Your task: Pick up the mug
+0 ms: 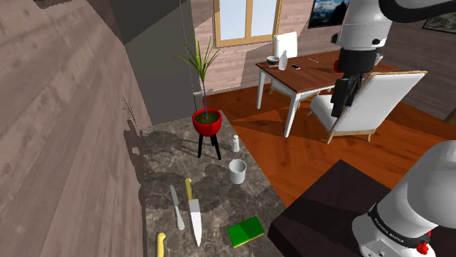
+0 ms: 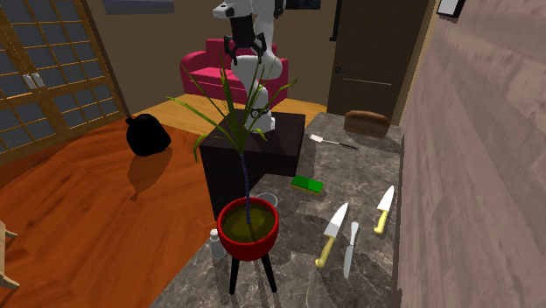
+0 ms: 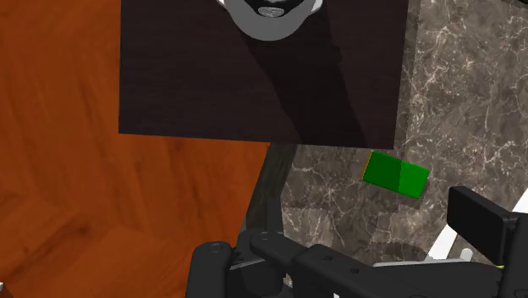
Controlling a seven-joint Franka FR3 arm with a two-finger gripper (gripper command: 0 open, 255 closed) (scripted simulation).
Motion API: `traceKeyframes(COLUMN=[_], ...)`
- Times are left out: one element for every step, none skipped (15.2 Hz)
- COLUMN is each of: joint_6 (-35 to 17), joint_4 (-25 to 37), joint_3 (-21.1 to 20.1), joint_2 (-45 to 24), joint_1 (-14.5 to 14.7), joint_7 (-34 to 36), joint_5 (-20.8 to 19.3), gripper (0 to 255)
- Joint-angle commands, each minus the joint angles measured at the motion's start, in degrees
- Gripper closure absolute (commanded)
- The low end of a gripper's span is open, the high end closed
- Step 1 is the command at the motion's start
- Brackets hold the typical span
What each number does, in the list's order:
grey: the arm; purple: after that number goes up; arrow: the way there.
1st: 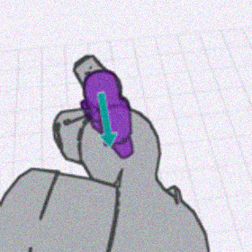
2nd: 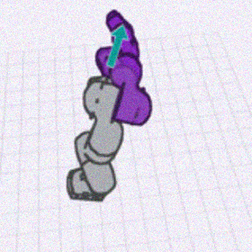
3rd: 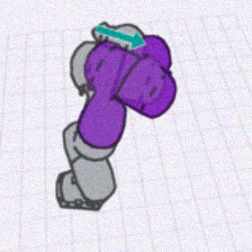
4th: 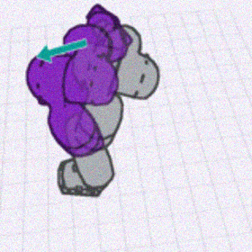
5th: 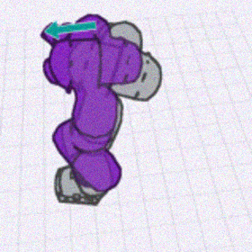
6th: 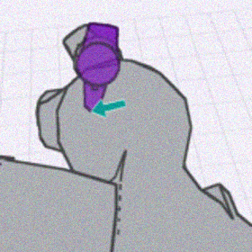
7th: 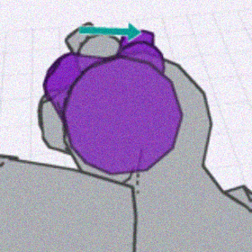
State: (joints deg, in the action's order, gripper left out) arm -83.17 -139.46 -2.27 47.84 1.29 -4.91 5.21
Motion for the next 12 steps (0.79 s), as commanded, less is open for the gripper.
traceKeyframes(joint_6=[0.00,-2.07,-4.15,-6.25,-8.37,-10.50,-12.64,-14.78,-16.94,-19.09,-21.24,-23.38], joint_4=[0.00,-1.03,-1.99,-2.87,-3.66,-4.38,-5.01,-5.55,-6.01,-6.38,-6.67,-6.86], joint_3=[0.00,-0.66,-1.32,-1.99,-2.66,-3.33,-4.00,-4.67,-5.34,-6.00,-6.66,-7.32], joint_2=[0.00,-0.89,-1.88,-2.97,-4.15,-5.43,-6.81,-8.28,-9.84,-11.49,-13.23,-15.06], joint_1=[0.00,0.16,0.31,0.46,0.61,0.76,0.90,1.02,1.14,1.25,1.34,1.41], joint_7=[0.00,0.41,0.82,1.22,1.63,2.04,2.46,2.87,3.30,3.74,4.20,4.67], joint_5=[0.00,0.33,0.66,0.97,1.27,1.55,1.81,2.05,2.25,2.42,2.56,2.65], gripper=[0,0,0,0,0,0,0,0,0,0,0,0])
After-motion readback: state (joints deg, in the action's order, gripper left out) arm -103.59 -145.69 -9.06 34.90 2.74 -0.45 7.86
